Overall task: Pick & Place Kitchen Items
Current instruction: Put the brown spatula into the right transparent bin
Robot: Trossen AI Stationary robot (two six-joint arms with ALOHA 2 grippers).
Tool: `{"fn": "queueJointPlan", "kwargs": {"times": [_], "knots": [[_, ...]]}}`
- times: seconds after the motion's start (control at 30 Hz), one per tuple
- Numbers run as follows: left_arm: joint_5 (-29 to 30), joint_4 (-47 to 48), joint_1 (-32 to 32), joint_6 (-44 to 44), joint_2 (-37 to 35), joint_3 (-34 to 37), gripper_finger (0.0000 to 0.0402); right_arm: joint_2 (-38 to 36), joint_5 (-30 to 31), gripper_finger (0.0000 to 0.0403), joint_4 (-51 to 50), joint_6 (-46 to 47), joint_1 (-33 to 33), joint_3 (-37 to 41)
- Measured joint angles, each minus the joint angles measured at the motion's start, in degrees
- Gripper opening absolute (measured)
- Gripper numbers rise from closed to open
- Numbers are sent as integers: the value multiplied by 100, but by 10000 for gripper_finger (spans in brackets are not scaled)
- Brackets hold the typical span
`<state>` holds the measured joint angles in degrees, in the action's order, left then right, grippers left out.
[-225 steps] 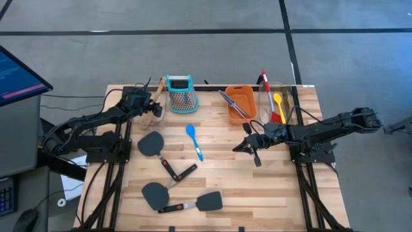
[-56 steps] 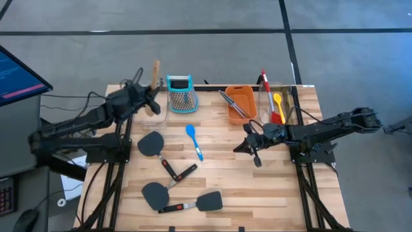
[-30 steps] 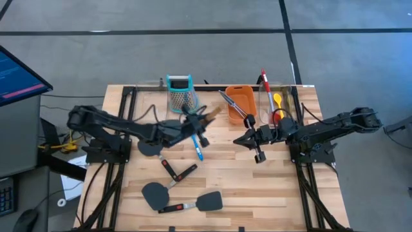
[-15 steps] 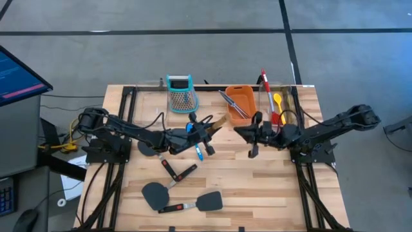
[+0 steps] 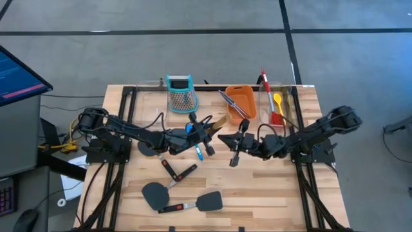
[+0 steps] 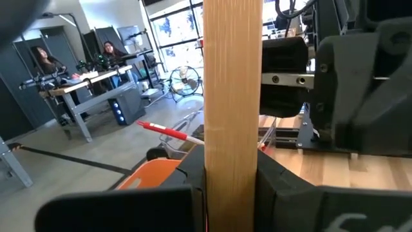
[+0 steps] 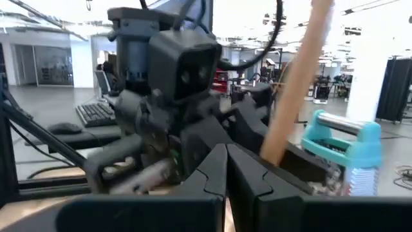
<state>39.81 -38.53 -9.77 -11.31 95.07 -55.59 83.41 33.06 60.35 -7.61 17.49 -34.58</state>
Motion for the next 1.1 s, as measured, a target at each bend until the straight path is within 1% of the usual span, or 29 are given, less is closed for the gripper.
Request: {"fn": "queueJointPlan", "kwargs": {"times": [0.1, 0.17, 0.23, 0.37, 0.47, 0.57, 0.63, 0.7, 0.83, 0.93, 1.0, 1.1], "knots": [[-1, 5, -44, -35, 0, 0, 37, 138, -2, 9, 10, -113, 57, -217], [-6, 5, -49, -37, 0, 0, 37, 139, 2, 27, 4, -350, 114, -287], [-15, 10, -76, -41, 0, 0, 36, 129, 132, 52, 2, -438, 160, -304], [-14, 14, -78, -42, -2, 0, 36, 19, 630, 110, -112, -501, 254, -300], [-39, 14, -78, -42, -2, 0, 38, 22, 667, 157, -150, -499, 263, -300], [-247, 1, -78, -11, -4, 1, 36, 22, 643, 201, -157, -440, 183, -300], [-346, -21, -72, 8, -9, 2, 36, 22, 562, 225, -157, -339, 86, -300], [-415, -1, -80, 9, -9, 2, 36, 22, 444, 240, -150, -239, -29, -300], [-607, -11, -82, 122, -9, 4, 37, 22, 403, 247, -119, -91, -226, -300], [-619, -13, -80, 130, -9, 4, 35, 22, 292, 240, -115, -74, -275, -300], [-616, -12, -70, 131, -9, 4, 36, 25, 256, 224, -66, -68, -277, -300], [-616, -10, -25, 129, -9, 4, 37, 25, 228, 185, 21, -75, -263, -300]]}}
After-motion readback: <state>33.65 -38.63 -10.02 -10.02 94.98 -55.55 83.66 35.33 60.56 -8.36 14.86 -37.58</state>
